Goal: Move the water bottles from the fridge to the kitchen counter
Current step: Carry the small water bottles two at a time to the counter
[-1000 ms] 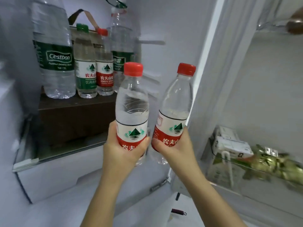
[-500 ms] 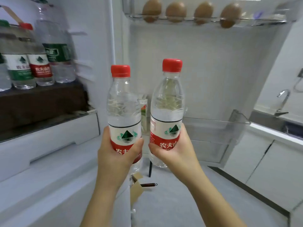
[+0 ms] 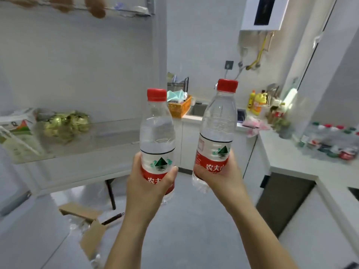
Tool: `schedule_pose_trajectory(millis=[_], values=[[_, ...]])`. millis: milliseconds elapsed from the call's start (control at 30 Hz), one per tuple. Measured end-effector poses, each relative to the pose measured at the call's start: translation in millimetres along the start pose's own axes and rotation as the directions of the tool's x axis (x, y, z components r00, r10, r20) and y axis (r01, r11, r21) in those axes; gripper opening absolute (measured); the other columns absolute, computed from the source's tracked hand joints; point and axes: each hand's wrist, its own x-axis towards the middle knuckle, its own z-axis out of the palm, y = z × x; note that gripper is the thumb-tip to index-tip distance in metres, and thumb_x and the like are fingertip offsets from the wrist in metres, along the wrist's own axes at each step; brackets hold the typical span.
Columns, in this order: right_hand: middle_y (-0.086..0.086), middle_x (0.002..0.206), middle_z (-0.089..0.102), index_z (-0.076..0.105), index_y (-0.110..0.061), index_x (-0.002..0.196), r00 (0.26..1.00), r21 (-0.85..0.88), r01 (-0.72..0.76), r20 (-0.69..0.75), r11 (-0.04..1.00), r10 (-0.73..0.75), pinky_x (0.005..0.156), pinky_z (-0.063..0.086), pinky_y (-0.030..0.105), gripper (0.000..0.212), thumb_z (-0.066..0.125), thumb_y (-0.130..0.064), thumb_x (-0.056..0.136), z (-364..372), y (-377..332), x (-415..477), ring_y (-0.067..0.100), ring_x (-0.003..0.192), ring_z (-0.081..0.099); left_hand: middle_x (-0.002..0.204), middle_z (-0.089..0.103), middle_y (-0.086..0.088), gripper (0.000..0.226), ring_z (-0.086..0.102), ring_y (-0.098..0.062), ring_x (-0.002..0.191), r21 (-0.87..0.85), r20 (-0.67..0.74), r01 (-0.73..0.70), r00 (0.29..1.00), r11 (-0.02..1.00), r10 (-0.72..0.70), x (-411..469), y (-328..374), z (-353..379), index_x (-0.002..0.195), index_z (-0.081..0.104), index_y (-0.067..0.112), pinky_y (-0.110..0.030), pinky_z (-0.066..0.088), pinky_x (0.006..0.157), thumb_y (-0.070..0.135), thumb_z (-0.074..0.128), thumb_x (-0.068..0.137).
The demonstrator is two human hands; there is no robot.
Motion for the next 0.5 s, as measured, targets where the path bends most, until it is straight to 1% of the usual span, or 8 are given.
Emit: schedule_pose_trajectory(millis=[67,167,233,367,433,500], values=[[-0.026,0.093,0.065,0.049,-0.040,0.107,0.998,-0.025,-0.012,-0.066,1.000,0.011,0.060,0.049,0.013,0.057,0.085,-0.028,0.064,-21,6,-1,-0.008,0.084,0.064,0.091,0.063,0.032,0.049,0.062,0.008,0.085,-0.024,0.053,0.018,0.998,1.000,-0.017,-2,-1,20,0.097,0.049,0.055,-0.004,0.047,0.059,0.049,0.078,0.058],[-0.013,0.098,0.068,0.051,-0.031,0.114,0.990,-0.045,-0.021,-0.138,0.999,0.015,0.068,0.053,0.018,0.059,0.085,-0.025,0.065,-45,18,0,0.001,0.089,0.067,0.091,0.062,0.033,0.054,0.061,0.009,0.087,-0.065,0.125,0.043,0.992,0.997,-0.034,-1,-3,47,0.099,0.049,0.053,-0.003,0.046,0.058,0.060,0.075,0.052],[-0.010,0.102,0.067,0.050,-0.028,0.118,0.985,-0.075,-0.028,-0.173,0.997,0.014,0.067,0.053,0.016,0.062,0.085,-0.024,0.066,-58,26,3,0.002,0.092,0.067,0.090,0.062,0.034,0.058,0.061,0.010,0.087,-0.094,0.167,0.059,0.985,0.994,-0.042,3,-5,65,0.101,0.049,0.051,-0.003,0.046,0.058,0.065,0.071,0.049],[-0.013,0.102,0.065,0.046,-0.029,0.118,0.965,-0.108,-0.063,-0.260,0.992,0.033,0.061,0.049,0.005,0.065,0.086,-0.022,0.067,-83,44,15,-0.007,0.091,0.063,0.096,0.064,0.028,0.062,0.063,0.005,0.092,-0.150,0.252,0.090,0.966,0.985,-0.050,17,-17,102,0.107,0.048,0.049,-0.006,0.049,0.059,0.062,0.071,0.051],[-0.012,0.103,0.066,0.047,-0.027,0.119,0.953,-0.136,-0.085,-0.300,0.987,0.041,0.061,0.049,0.004,0.065,0.085,-0.022,0.067,-95,53,26,-0.008,0.091,0.063,0.099,0.064,0.025,0.062,0.063,0.002,0.094,-0.164,0.286,0.106,0.957,0.981,-0.056,27,-23,122,0.107,0.048,0.051,-0.007,0.049,0.059,0.062,0.071,0.051],[-0.011,0.104,0.066,0.048,-0.025,0.122,0.941,-0.157,-0.101,-0.336,0.982,0.043,0.063,0.051,0.008,0.067,0.084,-0.026,0.065,-106,61,41,-0.004,0.091,0.065,0.096,0.065,0.025,0.061,0.063,0.004,0.093,-0.194,0.327,0.114,0.944,0.974,-0.046,39,-30,144,0.106,0.049,0.049,-0.005,0.049,0.058,0.061,0.073,0.051]])
